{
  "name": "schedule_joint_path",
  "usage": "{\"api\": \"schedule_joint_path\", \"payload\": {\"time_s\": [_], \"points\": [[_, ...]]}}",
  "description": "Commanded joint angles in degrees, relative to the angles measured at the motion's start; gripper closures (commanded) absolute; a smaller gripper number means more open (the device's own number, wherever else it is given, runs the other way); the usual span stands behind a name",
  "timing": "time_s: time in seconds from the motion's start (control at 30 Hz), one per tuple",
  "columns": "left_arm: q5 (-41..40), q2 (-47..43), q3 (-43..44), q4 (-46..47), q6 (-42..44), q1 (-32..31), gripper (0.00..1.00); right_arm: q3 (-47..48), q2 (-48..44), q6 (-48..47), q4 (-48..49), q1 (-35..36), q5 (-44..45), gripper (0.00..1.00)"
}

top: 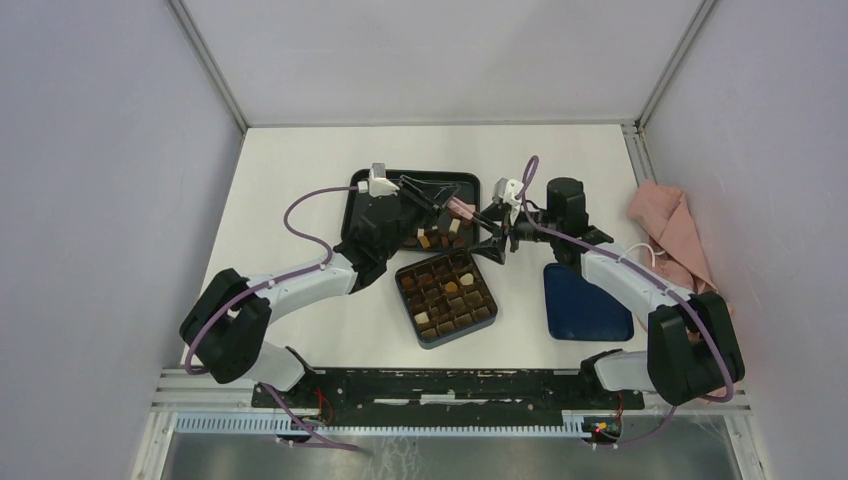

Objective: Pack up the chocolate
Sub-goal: Adjust the clamp.

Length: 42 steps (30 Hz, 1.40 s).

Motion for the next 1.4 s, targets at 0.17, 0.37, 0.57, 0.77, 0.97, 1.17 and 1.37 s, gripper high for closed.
{"api": "schedule_joint_path", "payload": {"time_s": [0.17, 0.37, 0.57, 0.77, 0.97, 1.17, 1.37], "points": [[1.8, 0.4, -0.7, 7.3, -3.2, 0.0, 0.98, -0.6, -1.1, 11.1, 16.0, 0.0, -2.3, 0.32], [1.8, 0.8, -0.2, 7.1, -3.1, 0.1, 0.98, 0.6, -1.1, 10.1, 13.7, 0.0, -2.1, 0.56], [1.7, 0.7, -0.3, 6.9, -3.0, 0.0, 0.87, 1.5, -0.9, 9.8, 11.7, 0.0, -1.3, 0.70], [1.7, 0.3, -0.5, 6.8, -2.8, 0.0, 0.67, 3.0, -0.5, 11.1, 9.4, 0.0, 2.4, 0.74], [1.7, 0.5, -0.6, 6.7, -2.0, 0.0, 0.83, 4.8, 0.7, 11.6, 6.4, 0.0, 1.3, 0.71], [0.2, 0.0, -0.2, 5.2, -0.1, -0.1, 0.92, 10.3, 2.6, 6.5, -3.8, 0.0, -0.1, 0.38], [-1.8, -1.0, -0.2, 2.8, 0.8, -0.1, 0.93, 10.0, 0.2, 4.5, -4.7, 0.0, 1.3, 0.24]]}}
